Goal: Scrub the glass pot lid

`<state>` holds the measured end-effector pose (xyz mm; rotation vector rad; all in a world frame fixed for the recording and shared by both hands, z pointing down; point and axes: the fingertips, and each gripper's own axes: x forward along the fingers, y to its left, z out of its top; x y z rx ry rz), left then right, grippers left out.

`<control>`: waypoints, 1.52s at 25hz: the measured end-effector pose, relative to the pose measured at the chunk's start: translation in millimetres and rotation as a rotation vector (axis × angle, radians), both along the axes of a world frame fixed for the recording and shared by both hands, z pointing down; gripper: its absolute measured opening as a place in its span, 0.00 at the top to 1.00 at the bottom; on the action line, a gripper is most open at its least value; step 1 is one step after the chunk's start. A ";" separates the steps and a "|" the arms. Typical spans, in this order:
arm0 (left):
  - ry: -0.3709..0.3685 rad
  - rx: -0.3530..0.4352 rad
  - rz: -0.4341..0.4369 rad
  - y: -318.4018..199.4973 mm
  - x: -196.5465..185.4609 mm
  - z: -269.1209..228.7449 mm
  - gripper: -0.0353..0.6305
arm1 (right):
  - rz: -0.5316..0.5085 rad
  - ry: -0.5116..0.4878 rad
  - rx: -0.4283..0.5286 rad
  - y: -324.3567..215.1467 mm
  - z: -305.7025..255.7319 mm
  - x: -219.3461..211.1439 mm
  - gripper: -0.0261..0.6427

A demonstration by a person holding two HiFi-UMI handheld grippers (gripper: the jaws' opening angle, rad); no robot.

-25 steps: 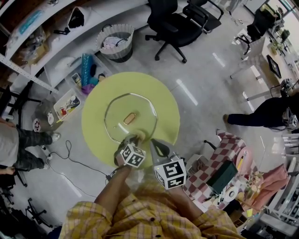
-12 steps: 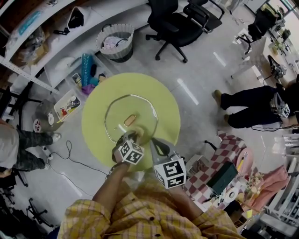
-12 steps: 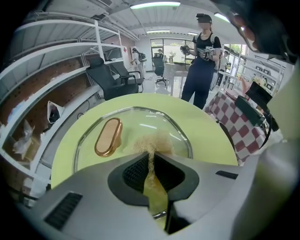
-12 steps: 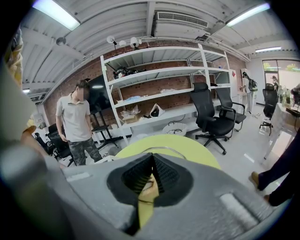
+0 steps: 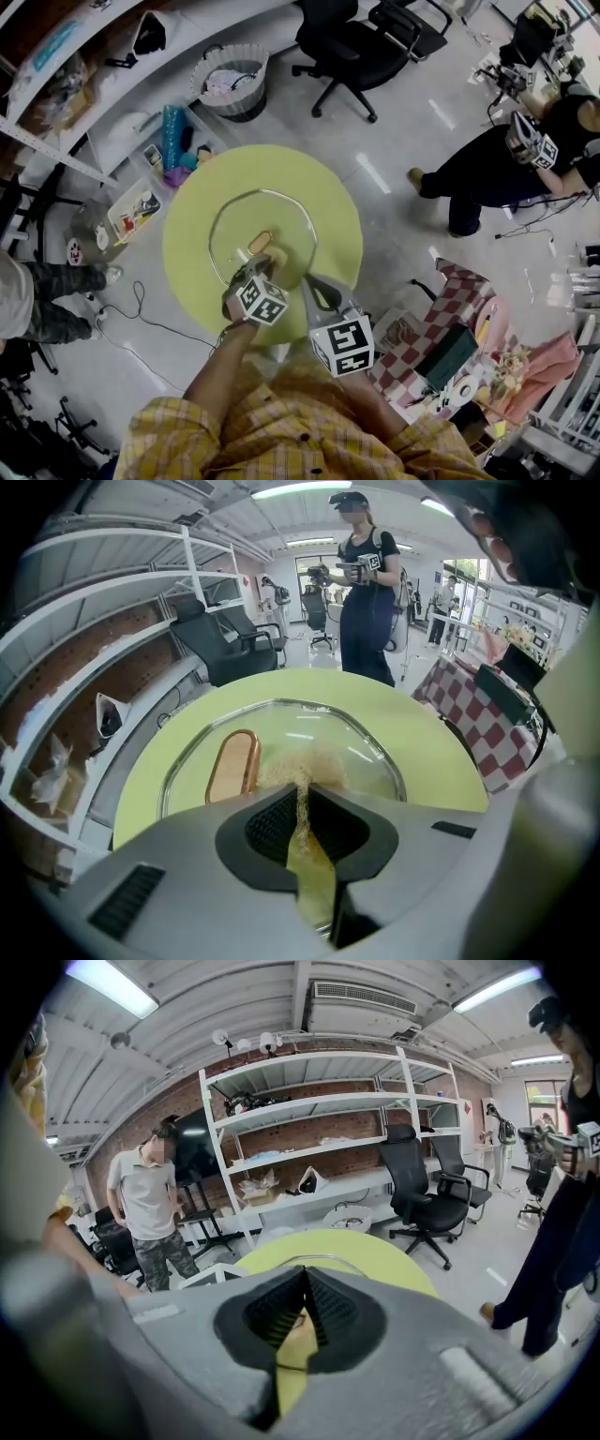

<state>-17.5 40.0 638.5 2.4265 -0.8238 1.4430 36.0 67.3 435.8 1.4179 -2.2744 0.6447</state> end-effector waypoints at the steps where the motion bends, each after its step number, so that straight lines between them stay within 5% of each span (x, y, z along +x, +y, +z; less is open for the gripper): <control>1: -0.004 0.001 0.004 -1.1 0.5 0.4 0.90 | 0.001 -0.001 -0.001 -0.4 0.6 0.9 0.96; 15: -0.042 0.032 -0.015 -15.2 6.2 4.9 0.90 | 0.011 -0.005 -0.008 -2.0 4.9 13.3 0.96; 38: -0.005 0.016 0.017 15.3 38.9 9.4 0.90 | 0.024 -0.012 -0.010 10.8 5.7 27.1 0.96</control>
